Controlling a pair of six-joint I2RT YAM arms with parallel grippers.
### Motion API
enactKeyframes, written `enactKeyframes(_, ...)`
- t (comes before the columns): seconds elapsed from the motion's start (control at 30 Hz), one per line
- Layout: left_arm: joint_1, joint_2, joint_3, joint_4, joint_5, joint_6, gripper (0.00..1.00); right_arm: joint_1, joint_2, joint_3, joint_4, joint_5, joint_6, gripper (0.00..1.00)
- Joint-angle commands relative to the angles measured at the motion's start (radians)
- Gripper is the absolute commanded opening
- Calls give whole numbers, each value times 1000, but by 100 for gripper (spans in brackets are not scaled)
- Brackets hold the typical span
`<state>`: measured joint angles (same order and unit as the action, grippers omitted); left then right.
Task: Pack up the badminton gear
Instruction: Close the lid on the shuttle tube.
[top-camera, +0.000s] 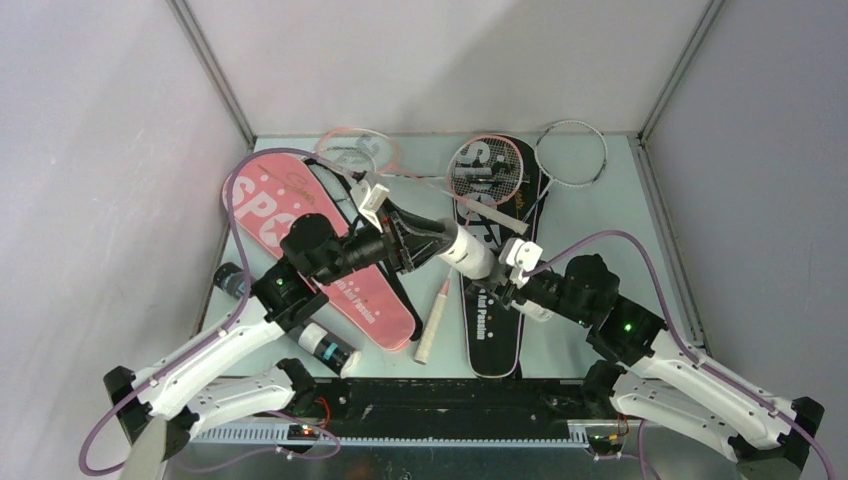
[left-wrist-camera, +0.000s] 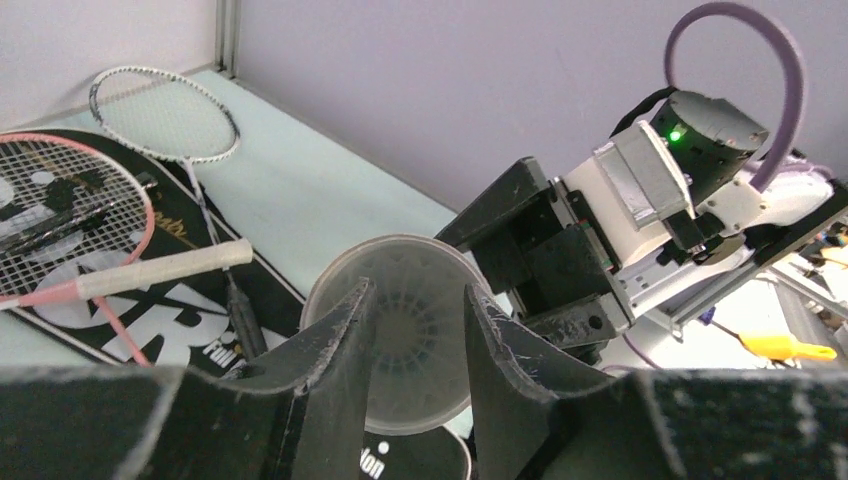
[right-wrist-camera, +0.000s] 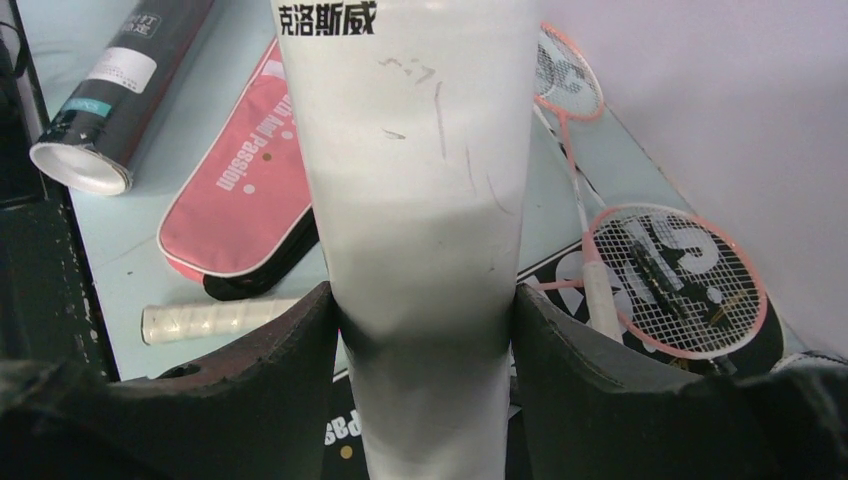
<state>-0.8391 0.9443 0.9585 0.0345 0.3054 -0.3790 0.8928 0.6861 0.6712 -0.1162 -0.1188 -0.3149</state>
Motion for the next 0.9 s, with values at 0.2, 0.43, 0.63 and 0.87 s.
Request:
enactKeyframes(0.2,-16,63,-93,28,55,-64,39,3,-5,59,420,-72,81,48)
enactKeyframes(0.43,-28,78,-164,134,63,-88,39,-3,6,73,447,-82,112,48)
enactKeyframes(0.63,-38,86,-207,215,67,-125,39,-5,18,86,483,-92,142,48)
enactKeyframes(0.87,-39,69,-222,314,57,-184,42,-5,10,88,463,-82,147,48)
